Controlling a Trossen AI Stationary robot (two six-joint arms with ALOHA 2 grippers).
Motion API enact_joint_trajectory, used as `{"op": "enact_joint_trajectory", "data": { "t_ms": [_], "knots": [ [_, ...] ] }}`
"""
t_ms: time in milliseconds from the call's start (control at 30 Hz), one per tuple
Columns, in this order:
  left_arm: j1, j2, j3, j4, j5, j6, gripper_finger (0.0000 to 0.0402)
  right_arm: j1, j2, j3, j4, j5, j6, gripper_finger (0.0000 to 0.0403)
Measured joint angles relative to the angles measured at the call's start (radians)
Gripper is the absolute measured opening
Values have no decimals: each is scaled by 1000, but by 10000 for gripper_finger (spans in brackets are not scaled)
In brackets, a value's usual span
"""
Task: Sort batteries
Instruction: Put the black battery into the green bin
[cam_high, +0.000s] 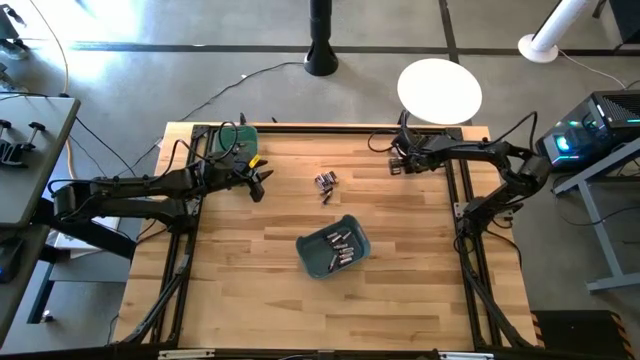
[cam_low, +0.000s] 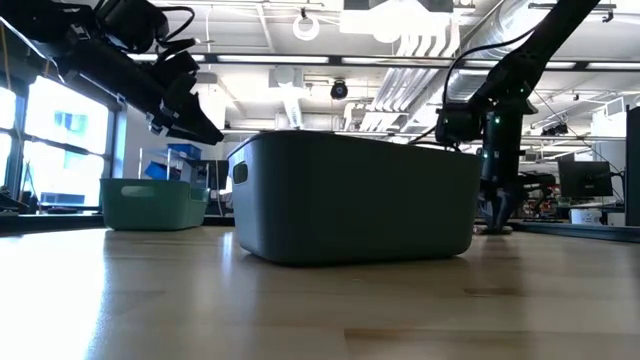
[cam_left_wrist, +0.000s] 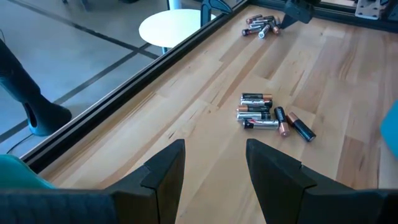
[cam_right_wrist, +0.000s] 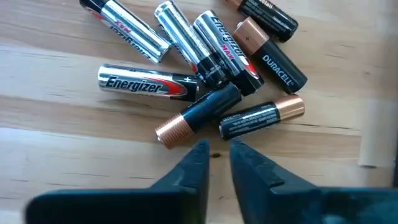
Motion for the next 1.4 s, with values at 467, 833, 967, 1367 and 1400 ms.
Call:
{"op": "enact_joint_trajectory", "data": {
  "t_ms": [467, 833, 967, 1367, 1400],
  "knots": [
    [0, 0, 0, 1, 0, -14, 165, -22, 0, 0, -4, 131, 84, 215],
    [0, 0, 0, 0, 0, -17, 165, -79, 0, 0, -4, 44, 79, 216],
    [0, 0, 0, 0, 0, -17, 165, -79, 0, 0, -8, 27, 63, 216],
    [0, 0, 0, 0, 0, -16, 165, -128, 0, 0, 5, 68, 143, 216],
    [0, 0, 0, 0, 0, -16, 165, -127, 0, 0, 4, 67, 144, 216]
  ]
}}
